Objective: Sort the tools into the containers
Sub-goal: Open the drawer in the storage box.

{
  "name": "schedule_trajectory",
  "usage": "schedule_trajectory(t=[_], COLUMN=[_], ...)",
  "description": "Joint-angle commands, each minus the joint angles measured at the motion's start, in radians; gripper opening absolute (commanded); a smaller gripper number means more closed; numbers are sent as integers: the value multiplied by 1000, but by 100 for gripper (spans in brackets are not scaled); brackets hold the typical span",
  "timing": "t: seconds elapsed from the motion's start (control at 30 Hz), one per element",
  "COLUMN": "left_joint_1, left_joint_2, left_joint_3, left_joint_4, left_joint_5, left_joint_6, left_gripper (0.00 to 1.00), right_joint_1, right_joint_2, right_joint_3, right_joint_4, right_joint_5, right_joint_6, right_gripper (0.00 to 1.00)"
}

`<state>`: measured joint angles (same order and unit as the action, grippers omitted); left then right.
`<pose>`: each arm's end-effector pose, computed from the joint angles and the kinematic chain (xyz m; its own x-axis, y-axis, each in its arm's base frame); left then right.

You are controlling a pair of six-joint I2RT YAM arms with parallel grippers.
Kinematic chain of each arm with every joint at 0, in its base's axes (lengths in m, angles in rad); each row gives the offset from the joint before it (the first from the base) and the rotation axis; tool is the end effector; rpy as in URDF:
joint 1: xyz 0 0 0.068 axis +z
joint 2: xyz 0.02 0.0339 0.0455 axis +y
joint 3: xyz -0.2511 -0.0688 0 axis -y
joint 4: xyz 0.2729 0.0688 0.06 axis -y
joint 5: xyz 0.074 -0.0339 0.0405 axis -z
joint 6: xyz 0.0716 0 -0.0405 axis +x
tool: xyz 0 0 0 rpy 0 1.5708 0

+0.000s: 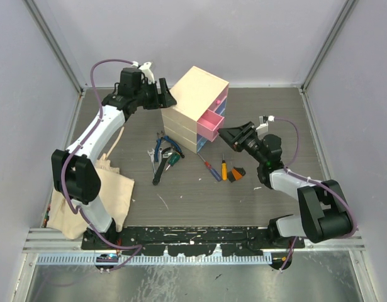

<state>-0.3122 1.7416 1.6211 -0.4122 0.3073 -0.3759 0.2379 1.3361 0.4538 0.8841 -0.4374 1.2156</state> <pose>0.4343 -0.1629 0.3155 -0.6481 -0.1585 -0.7449 0.3256 0.8266 -0.4591 0.3040 0.1049 0.1854 -0.5855 0.7319 -0.3485 -0.2190 0.2710 0.9373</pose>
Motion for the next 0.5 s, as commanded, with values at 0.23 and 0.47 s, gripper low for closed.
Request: schedule_trajectory(t=[0.23, 0.47], left_joint_1=[-1, -1], left_joint_2=[24, 24], left_joint_3=[20, 19], left_joint_4=[-62, -62], left_joint_5=[-10, -10], left_joint_6=[38, 39], left_gripper=[72, 72], right_joint_1=[-5, -4], right_joint_2=[51, 97], right_joint_3=[59, 50], right_joint_4=[139, 213], right_joint_5=[-22, -38], right_joint_6=[39, 85], right_gripper=[43, 41])
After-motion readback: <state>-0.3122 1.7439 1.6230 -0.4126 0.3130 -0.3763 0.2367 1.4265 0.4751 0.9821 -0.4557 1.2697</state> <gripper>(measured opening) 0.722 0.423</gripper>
